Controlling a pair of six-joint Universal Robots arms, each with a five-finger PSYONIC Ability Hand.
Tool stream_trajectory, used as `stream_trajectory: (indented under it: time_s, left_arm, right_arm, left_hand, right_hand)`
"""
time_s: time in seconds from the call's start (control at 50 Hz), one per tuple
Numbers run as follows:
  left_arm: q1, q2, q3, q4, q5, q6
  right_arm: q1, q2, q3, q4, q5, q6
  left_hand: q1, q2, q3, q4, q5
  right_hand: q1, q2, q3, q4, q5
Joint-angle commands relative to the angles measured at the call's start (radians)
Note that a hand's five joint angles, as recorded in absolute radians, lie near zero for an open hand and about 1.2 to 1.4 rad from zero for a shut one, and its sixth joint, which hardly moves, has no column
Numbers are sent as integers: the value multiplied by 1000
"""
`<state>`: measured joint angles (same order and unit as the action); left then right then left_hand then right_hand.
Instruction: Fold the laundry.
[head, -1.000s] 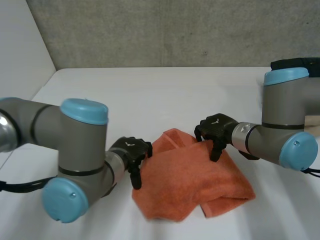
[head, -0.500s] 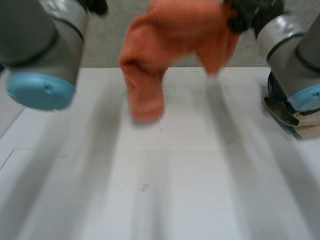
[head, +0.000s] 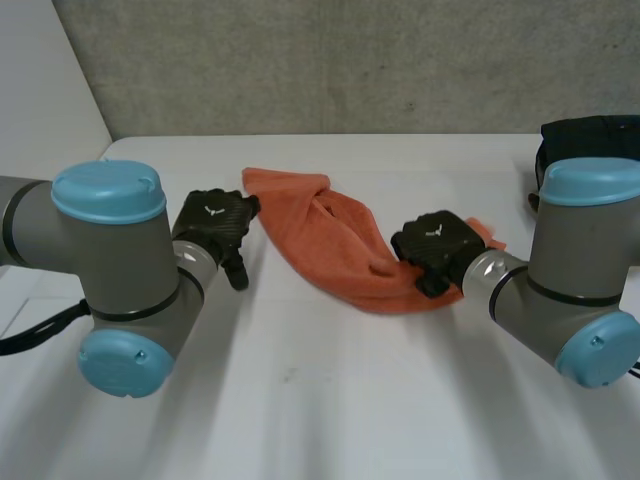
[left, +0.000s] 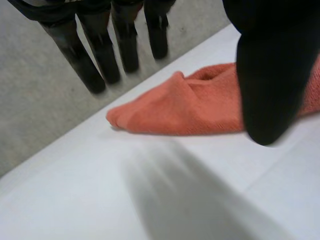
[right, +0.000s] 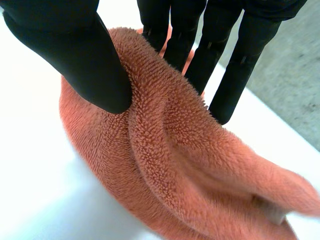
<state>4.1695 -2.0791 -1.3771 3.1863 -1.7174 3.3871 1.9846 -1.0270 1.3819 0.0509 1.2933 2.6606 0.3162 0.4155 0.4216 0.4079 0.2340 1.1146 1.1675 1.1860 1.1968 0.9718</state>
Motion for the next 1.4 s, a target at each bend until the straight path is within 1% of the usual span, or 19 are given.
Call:
stream_trajectory:
  time_s: [0.02, 0.1, 0.22, 0.32, 0.4, 0.42, 0.44, 0.46, 0.48, 0.5, 0.58, 0.7, 0.78, 0.92, 1.0, 1.06, 1.2, 1.34, 1.4]
  left_arm:
    - [47, 19, 44, 10, 74, -3]
    - [78, 1, 131, 17, 139, 0]
    - [92, -104, 295, -8, 268, 28]
    - [63, -245, 446, -100, 399, 93]
    - [29, -309, 490, -172, 429, 145]
    - [26, -317, 493, -187, 424, 156]
    - [21, -325, 495, -198, 418, 167]
    - [21, -328, 497, -207, 409, 173]
    - [23, -322, 498, -221, 380, 182]
    - [26, -317, 501, -221, 362, 182]
    - [49, -265, 495, -230, 276, 135]
    - [66, -155, 481, -249, 288, 48]
    - [96, -66, 480, -243, 254, -12]
    - [112, 34, 434, -249, 216, -52]
    - [136, 92, 324, -249, 167, -60]
    - [143, 181, 207, -188, 122, -77]
    - [100, 329, -66, -56, 114, -77]
    - [8, 295, -246, -78, 116, -60]
    - [-6, 252, -263, -115, 119, -63]
  right_arm:
    - [34, -65, -20, 18, 0, -44]
    - [63, -157, -43, 32, -17, -34]
    - [89, -327, -69, 70, -103, 13]
    - [97, -433, -78, 78, -176, 96]
    - [86, -464, -96, 73, -183, 125]
    - [83, -464, -101, 72, -183, 128]
    - [77, -462, -106, 72, -180, 130]
    - [71, -462, -110, 72, -177, 128]
    - [59, -453, -121, 72, -170, 125]
    - [54, -444, -129, 72, -164, 124]
    - [20, -371, -182, 79, -132, 107]
    - [2, -272, -274, 109, -51, 79]
    - [16, -213, -357, 107, 1, 79]
    - [43, -220, -409, 109, 11, 104]
    - [51, -243, -411, 92, 14, 128]
    - [49, -226, -400, 84, 11, 142]
    - [31, -140, -285, 130, -8, 72]
    - [33, -41, -170, 194, -11, -25]
    - [36, 1, -147, 214, -8, -24]
  left_hand:
    - [-142, -241, -247, -233, -234]
    - [-142, -241, -247, -233, -234]
    - [-142, -241, -247, -233, -234]
    - [-142, -241, -247, -233, -234]
    - [-142, -241, -247, -233, -234]
    - [-81, -180, -186, -172, -173]
    - [136, 37, 30, 44, 43]
    - [391, 292, 285, 299, 298]
    - [946, 846, 840, 854, 853]
    - [1079, 979, 973, 987, 986]
    - [1080, 981, 975, 988, 988]
    - [1080, 981, 975, 988, 988]
    - [1080, 981, 975, 988, 988]
    - [1080, 981, 975, 988, 988]
    - [1080, 981, 975, 988, 988]
    - [1080, 981, 975, 988, 988]
    - [1080, 981, 975, 988, 988]
    - [1080, 981, 975, 988, 988]
    - [1080, 981, 975, 988, 988]
  right_hand:
    - [282, 229, 210, 199, 250]
    - [282, 229, 210, 199, 250]
    - [282, 229, 210, 199, 250]
    - [282, 229, 210, 199, 250]
    - [282, 229, 210, 199, 250]
    - [282, 229, 210, 199, 250]
    - [282, 229, 210, 199, 250]
    - [282, 229, 210, 199, 250]
    - [282, 229, 210, 199, 250]
    - [282, 229, 210, 199, 250]
    - [282, 229, 210, 199, 250]
    - [282, 229, 210, 199, 250]
    - [282, 229, 210, 199, 250]
    - [282, 229, 210, 199, 250]
    - [282, 229, 210, 199, 250]
    - [282, 229, 210, 199, 250]
    - [282, 229, 210, 199, 250]
    - [282, 229, 210, 199, 250]
    - [112, 59, 41, 30, 80]
